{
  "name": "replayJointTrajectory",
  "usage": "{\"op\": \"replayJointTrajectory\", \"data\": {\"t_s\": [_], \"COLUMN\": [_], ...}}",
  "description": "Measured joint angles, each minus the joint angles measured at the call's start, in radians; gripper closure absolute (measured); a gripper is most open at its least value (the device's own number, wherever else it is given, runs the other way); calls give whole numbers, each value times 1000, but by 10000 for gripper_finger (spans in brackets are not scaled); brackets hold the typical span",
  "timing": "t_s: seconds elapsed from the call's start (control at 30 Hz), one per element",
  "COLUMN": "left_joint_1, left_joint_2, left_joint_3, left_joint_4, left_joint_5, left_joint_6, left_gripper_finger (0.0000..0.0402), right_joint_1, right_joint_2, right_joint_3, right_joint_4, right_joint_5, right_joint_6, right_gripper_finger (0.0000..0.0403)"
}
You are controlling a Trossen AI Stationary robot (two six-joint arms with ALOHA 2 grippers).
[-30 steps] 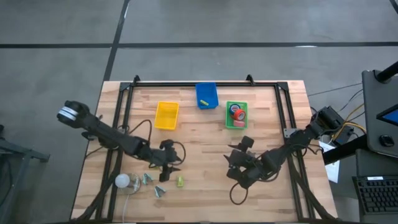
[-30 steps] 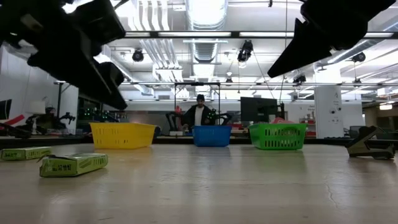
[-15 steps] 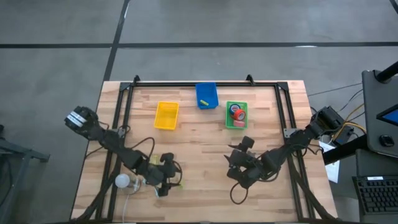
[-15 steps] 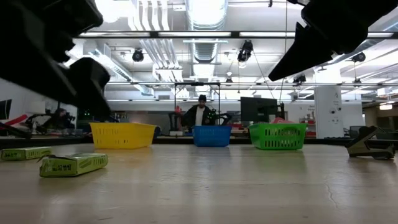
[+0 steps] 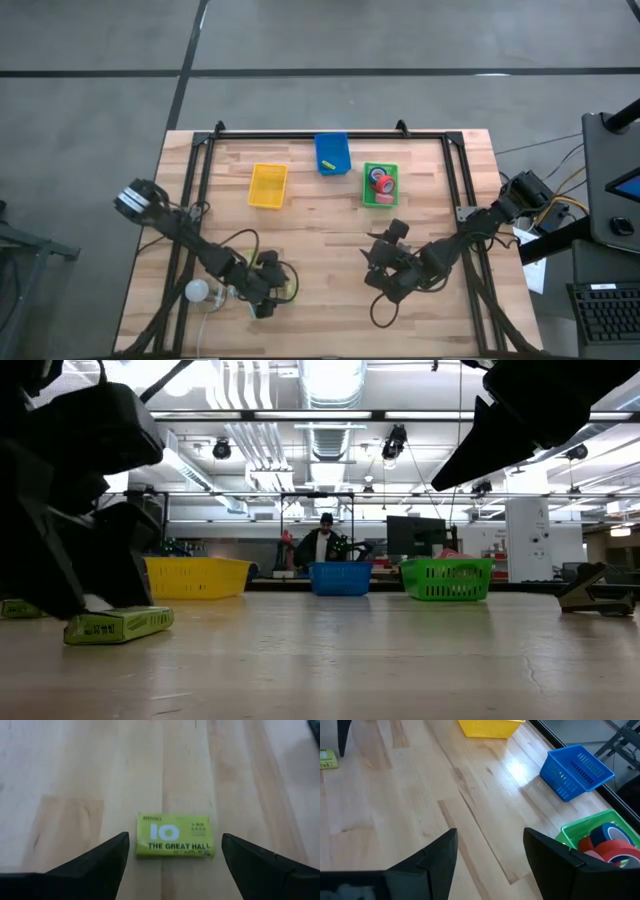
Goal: Pick and place Stapler, Stapler remover, tape
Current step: Put the bottom green staple box into the blue basket
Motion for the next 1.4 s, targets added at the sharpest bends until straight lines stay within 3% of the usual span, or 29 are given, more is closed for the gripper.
{"op": "replayJointTrajectory", "data": {"t_s": [0.33,0.63,1.07,1.23,1.4], "left_joint_1": [-1,-22,-22,-21,-19], "left_joint_2": [63,112,129,130,129], "left_joint_3": [3,12,20,34,52], "left_joint_4": [18,6,25,35,55], "left_joint_5": [-28,-74,-103,-159,-311], "left_joint_6": [-4,140,165,167,230], "left_gripper_finger": [81,90,139,158,160], "right_joint_1": [-1,0,-6,-9,-12], "right_joint_2": [0,0,0,0,0], "right_joint_3": [-2,-2,-2,-2,-2], "right_joint_4": [8,12,81,136,248], "right_joint_5": [0,10,26,25,-24], "right_joint_6": [0,-4,-4,-2,-44], "right_gripper_finger": [182,182,181,181,181]}}
